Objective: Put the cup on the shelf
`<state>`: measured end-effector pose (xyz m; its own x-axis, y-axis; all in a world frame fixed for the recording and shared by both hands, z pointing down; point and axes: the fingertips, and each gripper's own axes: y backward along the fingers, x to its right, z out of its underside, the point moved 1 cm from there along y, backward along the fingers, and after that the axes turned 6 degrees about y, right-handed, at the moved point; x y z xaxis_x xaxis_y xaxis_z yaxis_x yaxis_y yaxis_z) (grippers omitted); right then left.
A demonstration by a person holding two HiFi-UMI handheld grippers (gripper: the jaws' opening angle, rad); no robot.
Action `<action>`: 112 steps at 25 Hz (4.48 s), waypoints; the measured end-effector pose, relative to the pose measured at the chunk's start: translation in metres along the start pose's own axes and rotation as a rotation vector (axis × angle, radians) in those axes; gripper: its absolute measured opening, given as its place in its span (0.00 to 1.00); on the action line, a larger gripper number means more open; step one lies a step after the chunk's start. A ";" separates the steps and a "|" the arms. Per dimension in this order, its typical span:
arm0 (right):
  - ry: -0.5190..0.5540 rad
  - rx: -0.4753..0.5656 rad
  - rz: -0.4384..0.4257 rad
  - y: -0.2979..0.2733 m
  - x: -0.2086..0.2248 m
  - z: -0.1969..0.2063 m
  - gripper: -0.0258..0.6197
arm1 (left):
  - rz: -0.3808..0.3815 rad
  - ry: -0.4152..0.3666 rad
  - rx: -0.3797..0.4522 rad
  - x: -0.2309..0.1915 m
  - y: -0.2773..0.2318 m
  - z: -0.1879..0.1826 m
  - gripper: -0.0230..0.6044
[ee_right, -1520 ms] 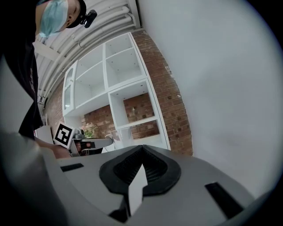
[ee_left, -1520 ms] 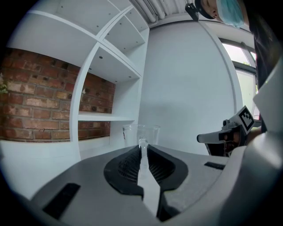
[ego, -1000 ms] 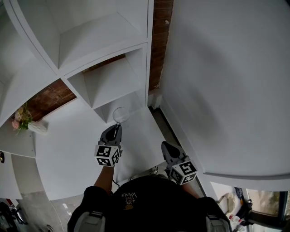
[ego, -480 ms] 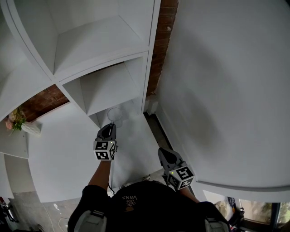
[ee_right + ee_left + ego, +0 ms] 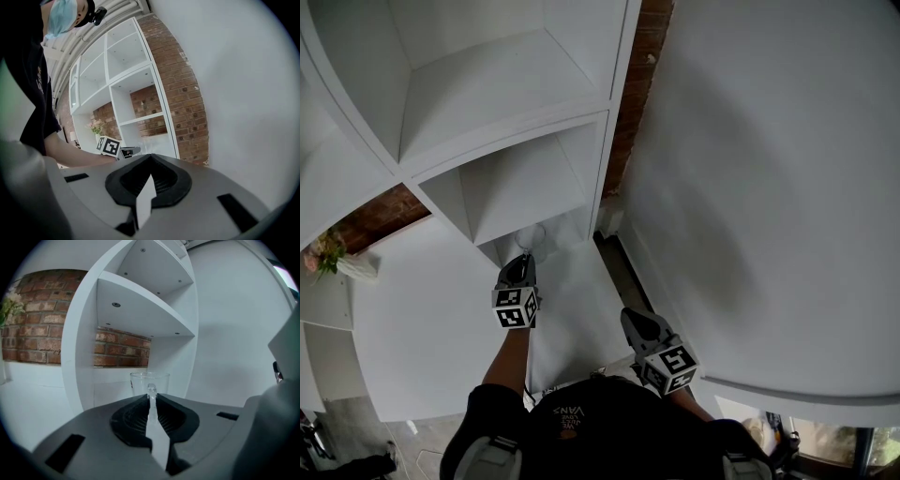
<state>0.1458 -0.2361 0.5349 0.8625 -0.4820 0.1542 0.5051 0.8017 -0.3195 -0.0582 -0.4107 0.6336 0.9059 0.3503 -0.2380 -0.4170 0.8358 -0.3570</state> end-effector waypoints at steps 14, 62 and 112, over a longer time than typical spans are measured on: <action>0.003 0.000 -0.010 -0.008 0.002 -0.003 0.03 | 0.004 -0.050 -0.036 -0.003 -0.011 0.004 0.09; -0.001 -0.043 -0.045 -0.023 0.015 0.002 0.03 | -0.127 0.093 -0.036 -0.035 -0.106 -0.017 0.09; -0.011 0.028 -0.025 0.007 -0.086 0.004 0.03 | 0.167 0.026 0.003 0.016 0.073 -0.002 0.27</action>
<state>0.0750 -0.1875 0.5232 0.8500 -0.4981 0.1717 0.5268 0.7994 -0.2890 -0.0741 -0.3443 0.6018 0.8220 0.4734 -0.3167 -0.5612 0.7682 -0.3082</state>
